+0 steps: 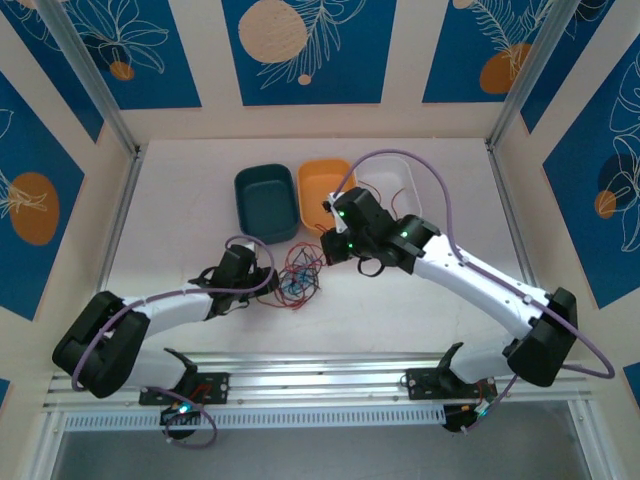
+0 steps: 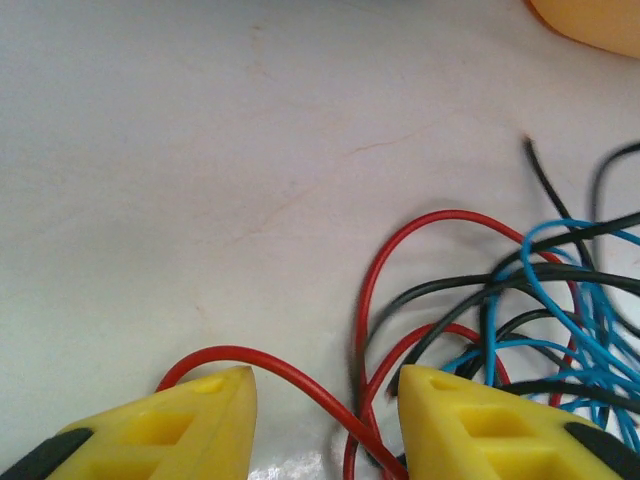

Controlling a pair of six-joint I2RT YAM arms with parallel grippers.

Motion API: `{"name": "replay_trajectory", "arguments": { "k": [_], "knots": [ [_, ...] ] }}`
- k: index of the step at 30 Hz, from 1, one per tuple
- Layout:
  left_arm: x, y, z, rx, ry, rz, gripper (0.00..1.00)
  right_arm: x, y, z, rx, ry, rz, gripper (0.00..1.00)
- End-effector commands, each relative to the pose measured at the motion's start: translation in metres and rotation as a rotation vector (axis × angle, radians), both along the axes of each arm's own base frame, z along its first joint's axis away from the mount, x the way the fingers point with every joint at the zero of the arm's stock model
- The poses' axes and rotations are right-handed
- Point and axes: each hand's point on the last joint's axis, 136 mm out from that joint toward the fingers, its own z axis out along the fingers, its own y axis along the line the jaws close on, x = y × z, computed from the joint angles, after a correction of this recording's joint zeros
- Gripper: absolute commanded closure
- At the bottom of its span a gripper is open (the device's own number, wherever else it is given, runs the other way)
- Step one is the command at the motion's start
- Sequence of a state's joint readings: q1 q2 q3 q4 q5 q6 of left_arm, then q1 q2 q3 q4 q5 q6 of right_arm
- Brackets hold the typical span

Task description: Untangle the cables

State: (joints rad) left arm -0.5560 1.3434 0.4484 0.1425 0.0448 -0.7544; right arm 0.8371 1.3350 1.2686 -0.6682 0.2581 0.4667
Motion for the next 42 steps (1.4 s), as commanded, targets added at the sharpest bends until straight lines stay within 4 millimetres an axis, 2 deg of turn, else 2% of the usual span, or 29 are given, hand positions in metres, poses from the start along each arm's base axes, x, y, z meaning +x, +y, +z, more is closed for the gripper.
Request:
{"name": "replay_trajectory", "arguments": {
  "k": [1, 7, 14, 18, 21, 25, 29, 35, 38, 42],
  "knots": [
    [-0.001, 0.002, -0.005, -0.01, 0.01, 0.007, 0.59, -0.002, -0.009, 0.036, 0.069, -0.046, -0.026, 1.0],
    [-0.003, 0.002, -0.004, -0.021, 0.008, 0.007, 0.58, -0.007, -0.024, 0.061, 0.121, -0.093, -0.048, 1.0],
    [-0.001, 0.002, 0.013, -0.024, -0.034, -0.005, 0.56, -0.008, -0.041, 0.083, 0.171, -0.13, -0.082, 1.0],
    [-0.001, 0.003, 0.028, -0.034, -0.064, -0.007, 0.48, -0.007, -0.047, 0.095, 0.188, -0.142, -0.087, 1.0],
    [-0.001, 0.003, 0.047, -0.048, -0.103, -0.011, 0.42, -0.008, -0.05, 0.097, 0.179, -0.14, -0.085, 1.0],
    [-0.001, 0.004, 0.081, -0.053, -0.187, -0.039, 0.31, -0.008, -0.053, 0.097, 0.173, -0.132, -0.087, 1.0],
    [-0.003, 0.003, 0.112, -0.065, -0.277, -0.083, 0.24, -0.007, -0.054, 0.101, 0.184, -0.134, -0.089, 1.0],
    [-0.011, -0.019, 0.162, -0.204, -0.421, -0.202, 0.11, -0.005, -0.055, 0.108, 0.183, -0.143, -0.088, 1.0],
    [-0.015, -0.03, 0.189, -0.283, -0.504, -0.259, 0.09, -0.004, -0.057, 0.11, 0.169, -0.145, -0.093, 1.0],
    [-0.021, -0.042, 0.215, -0.344, -0.587, -0.334, 0.09, -0.003, -0.06, 0.116, 0.159, -0.151, -0.102, 1.0]
  ]
}}
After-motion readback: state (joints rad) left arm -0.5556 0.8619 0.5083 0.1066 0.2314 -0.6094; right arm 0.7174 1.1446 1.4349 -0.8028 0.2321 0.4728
